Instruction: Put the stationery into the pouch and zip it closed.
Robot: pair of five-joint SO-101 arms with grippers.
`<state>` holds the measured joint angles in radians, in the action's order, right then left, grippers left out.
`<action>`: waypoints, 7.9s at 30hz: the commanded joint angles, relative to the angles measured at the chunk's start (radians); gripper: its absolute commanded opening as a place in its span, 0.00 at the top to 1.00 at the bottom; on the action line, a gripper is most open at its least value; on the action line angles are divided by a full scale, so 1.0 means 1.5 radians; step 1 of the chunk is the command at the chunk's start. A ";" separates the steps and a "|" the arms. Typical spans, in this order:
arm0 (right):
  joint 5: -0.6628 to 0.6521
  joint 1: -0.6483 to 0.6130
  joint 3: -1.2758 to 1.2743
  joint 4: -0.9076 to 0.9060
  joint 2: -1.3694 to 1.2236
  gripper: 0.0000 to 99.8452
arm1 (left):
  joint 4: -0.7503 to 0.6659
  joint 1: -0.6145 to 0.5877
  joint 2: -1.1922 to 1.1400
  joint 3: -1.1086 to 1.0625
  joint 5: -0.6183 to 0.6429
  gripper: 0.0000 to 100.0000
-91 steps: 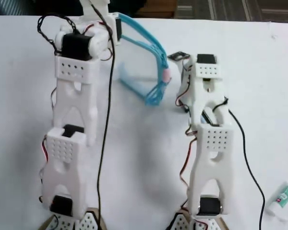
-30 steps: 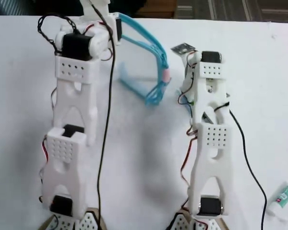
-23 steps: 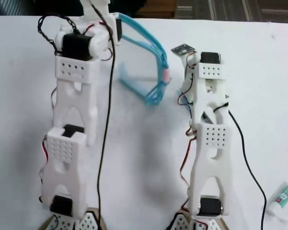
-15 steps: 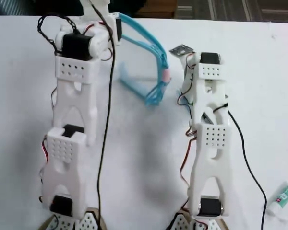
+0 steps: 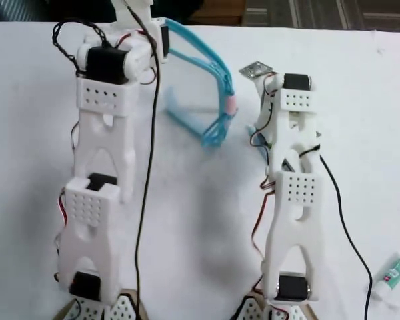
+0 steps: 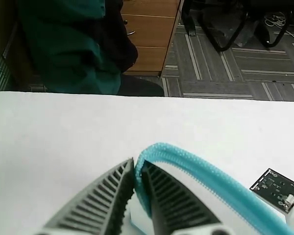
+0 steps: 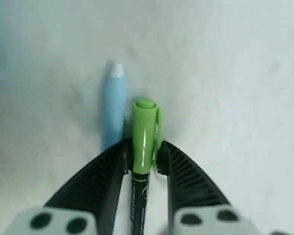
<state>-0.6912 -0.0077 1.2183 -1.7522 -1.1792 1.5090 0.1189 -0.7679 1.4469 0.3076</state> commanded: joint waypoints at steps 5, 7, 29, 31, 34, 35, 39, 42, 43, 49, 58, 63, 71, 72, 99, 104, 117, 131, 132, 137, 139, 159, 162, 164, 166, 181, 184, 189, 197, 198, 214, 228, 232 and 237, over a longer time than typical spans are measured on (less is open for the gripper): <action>0.027 -0.001 0.110 -0.011 0.086 0.98 | -0.001 0.003 -0.025 -0.004 0.007 0.98; 0.057 -0.001 0.123 -0.011 0.119 0.98 | -0.001 0.002 -0.025 -0.003 0.007 0.98; 0.418 -0.176 0.298 0.253 0.523 0.98 | 0.001 0.003 -0.024 -0.001 0.007 0.98; 0.417 -0.184 0.298 0.297 0.546 0.98 | 0.001 0.003 -0.024 -0.001 0.007 0.98; 0.419 -0.198 0.297 0.363 0.560 0.98 | 0.001 0.004 -0.024 -0.001 0.007 0.98; 0.419 -0.209 0.296 0.376 0.559 0.98 | 0.001 0.004 -0.024 -0.002 0.007 0.98; 0.419 -0.260 0.279 0.404 0.533 0.98 | 0.001 0.004 -0.024 -0.003 0.007 0.98; 0.420 -0.270 0.277 0.423 0.487 0.98 | 0.001 0.004 -0.024 -0.002 0.007 0.98; 0.426 -0.270 0.280 0.422 0.472 0.98 | 0.001 0.004 -0.024 -0.001 0.007 0.98; 0.508 -0.251 0.277 0.345 0.429 0.98 | 0.000 -0.001 -0.024 -0.001 0.007 0.98; 0.524 -0.230 0.280 0.242 0.403 0.98 | 0.000 -0.001 -0.022 -0.001 0.007 0.98; 0.523 -0.230 0.279 0.168 0.403 0.98 | 0.000 -0.002 -0.022 -0.001 0.007 0.98; 0.500 -0.271 0.280 0.049 0.409 0.98 | 0.000 -0.002 -0.023 -0.001 0.007 0.98; 0.482 -0.276 0.280 0.043 0.409 0.98 | 0.000 -0.002 -0.023 -0.001 0.007 0.98; 0.340 -0.064 0.275 -0.012 0.444 0.70 | 0.000 -0.002 -0.021 -0.001 0.007 0.98; 0.247 -0.005 0.062 -0.012 0.444 0.70 | 0.000 -0.002 -0.021 -0.001 0.007 0.98; 0.097 -0.048 -0.491 0.114 0.425 0.70 | 0.000 -0.006 -0.020 -0.001 0.007 0.98; 0.102 -0.064 -0.352 0.149 0.221 0.83 | 0.000 -0.007 -0.021 -0.001 0.007 0.98; 0.101 -0.063 -0.346 0.149 0.214 0.90 | 0.000 -0.007 -0.021 -0.001 0.007 0.98; 0.098 -0.053 -0.325 0.143 0.201 0.92 | 0.000 -0.008 -0.021 -0.001 0.007 0.98; 0.098 -0.050 -0.315 0.138 0.202 0.95 | 0.000 -0.008 -0.020 -0.001 0.007 0.98; 0.315 -0.052 0.299 0.015 0.256 0.98 | 0.000 -0.008 -0.020 -0.001 0.007 0.98; 0.430 -0.059 0.299 0.078 0.332 0.98 | 0.000 -0.008 -0.020 -0.001 0.007 0.98; 0.459 -0.066 0.299 0.135 0.377 0.98 | 0.000 -0.007 -0.020 -0.001 0.007 0.98; 0.465 -0.079 0.299 0.181 0.420 0.98 | 0.001 -0.006 -0.020 -0.001 0.007 0.98; 0.466 -0.251 0.266 0.353 0.490 0.98 | 0.004 -0.005 -0.019 -0.001 0.008 0.98; 0.467 -0.252 0.266 0.352 0.450 0.98 | 0.004 -0.005 -0.019 -0.001 0.008 0.98; 0.467 -0.251 0.266 0.335 0.400 0.98 | 0.003 -0.007 -0.019 -0.001 0.008 0.98; 0.481 -0.243 0.266 0.307 0.337 0.98 | 0.003 -0.008 -0.018 -0.001 0.008 0.98; 0.481 -0.243 0.266 0.292 0.333 0.98 | 0.003 -0.008 -0.018 -0.001 0.008 0.98; 0.433 -0.253 0.300 0.106 0.344 0.90 | 0.002 -0.008 -0.018 -0.001 0.008 0.98; 0.433 -0.271 0.299 0.070 0.428 0.72 | 0.002 -0.008 -0.018 -0.001 0.008 0.98; 0.433 -0.256 0.299 0.075 0.469 0.72 | 0.002 -0.008 -0.018 -0.001 0.008 0.98; 0.433 -0.146 0.299 0.074 0.490 0.72 | 0.002 -0.008 -0.018 -0.001 0.008 0.98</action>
<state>-0.0361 -0.3268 1.6402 -1.6494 -0.4964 1.5090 0.1097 -0.7679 1.4469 0.3076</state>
